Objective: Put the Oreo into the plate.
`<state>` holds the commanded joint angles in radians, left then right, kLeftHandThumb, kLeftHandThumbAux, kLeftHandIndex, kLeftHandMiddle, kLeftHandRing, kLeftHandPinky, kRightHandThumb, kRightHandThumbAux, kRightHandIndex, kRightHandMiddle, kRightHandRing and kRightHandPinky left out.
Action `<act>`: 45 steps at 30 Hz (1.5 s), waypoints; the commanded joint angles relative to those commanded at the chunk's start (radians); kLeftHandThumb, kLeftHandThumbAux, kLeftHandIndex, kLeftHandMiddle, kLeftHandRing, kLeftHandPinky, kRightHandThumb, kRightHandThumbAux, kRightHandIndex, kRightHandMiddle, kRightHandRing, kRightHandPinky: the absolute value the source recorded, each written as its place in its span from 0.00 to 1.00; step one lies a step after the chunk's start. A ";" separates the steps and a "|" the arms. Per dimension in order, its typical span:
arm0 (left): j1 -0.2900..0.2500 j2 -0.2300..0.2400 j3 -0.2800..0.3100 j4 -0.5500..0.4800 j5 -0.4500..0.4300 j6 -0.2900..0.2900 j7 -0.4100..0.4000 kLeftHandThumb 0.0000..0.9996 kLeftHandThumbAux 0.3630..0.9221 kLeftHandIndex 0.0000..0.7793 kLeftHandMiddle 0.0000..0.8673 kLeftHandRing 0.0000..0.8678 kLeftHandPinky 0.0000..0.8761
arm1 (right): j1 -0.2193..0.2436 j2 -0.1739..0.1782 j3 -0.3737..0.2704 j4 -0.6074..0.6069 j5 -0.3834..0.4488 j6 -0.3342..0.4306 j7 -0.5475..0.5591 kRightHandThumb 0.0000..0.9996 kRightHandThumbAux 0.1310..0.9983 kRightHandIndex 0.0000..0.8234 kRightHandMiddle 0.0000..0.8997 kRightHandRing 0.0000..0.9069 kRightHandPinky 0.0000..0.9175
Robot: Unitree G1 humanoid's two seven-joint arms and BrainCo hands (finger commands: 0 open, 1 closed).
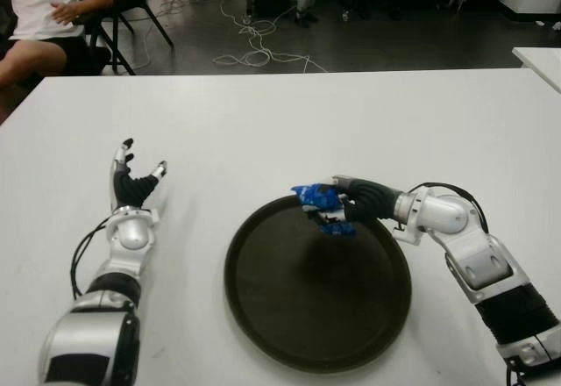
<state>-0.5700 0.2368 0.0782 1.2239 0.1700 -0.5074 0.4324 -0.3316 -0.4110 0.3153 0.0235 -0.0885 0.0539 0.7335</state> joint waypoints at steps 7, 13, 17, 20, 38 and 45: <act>-0.001 0.000 -0.003 0.000 0.005 0.004 0.010 0.00 0.69 0.08 0.13 0.10 0.07 | 0.009 -0.017 -0.008 -0.045 0.014 0.007 0.025 0.03 0.80 0.88 0.95 0.96 0.96; -0.003 0.002 -0.008 0.002 0.012 0.006 0.019 0.00 0.68 0.09 0.13 0.10 0.07 | 0.027 -0.004 -0.018 -0.025 0.041 -0.048 0.023 0.04 0.79 0.87 0.94 0.95 0.93; -0.001 0.002 -0.009 0.001 0.013 0.001 0.020 0.00 0.69 0.09 0.13 0.10 0.07 | 0.030 0.002 -0.025 -0.010 0.069 -0.074 0.037 0.06 0.80 0.87 0.94 0.95 0.92; 0.001 0.001 -0.011 -0.001 0.014 -0.004 0.020 0.00 0.69 0.08 0.12 0.09 0.06 | 0.033 0.010 -0.034 0.005 0.108 -0.098 0.060 0.09 0.80 0.87 0.94 0.95 0.93; 0.001 0.002 -0.008 -0.003 0.007 -0.012 0.009 0.00 0.72 0.08 0.13 0.10 0.07 | 0.047 0.068 -0.071 0.043 0.138 -0.140 -0.008 0.01 0.71 0.68 0.76 0.78 0.70; 0.002 0.002 -0.015 -0.005 0.014 0.000 0.020 0.00 0.69 0.08 0.11 0.08 0.06 | 0.022 0.108 -0.088 0.144 0.182 -0.260 0.013 0.00 0.55 0.26 0.27 0.27 0.19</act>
<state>-0.5684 0.2392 0.0635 1.2191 0.1840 -0.5073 0.4525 -0.3100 -0.3030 0.2272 0.1670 0.0934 -0.2060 0.7465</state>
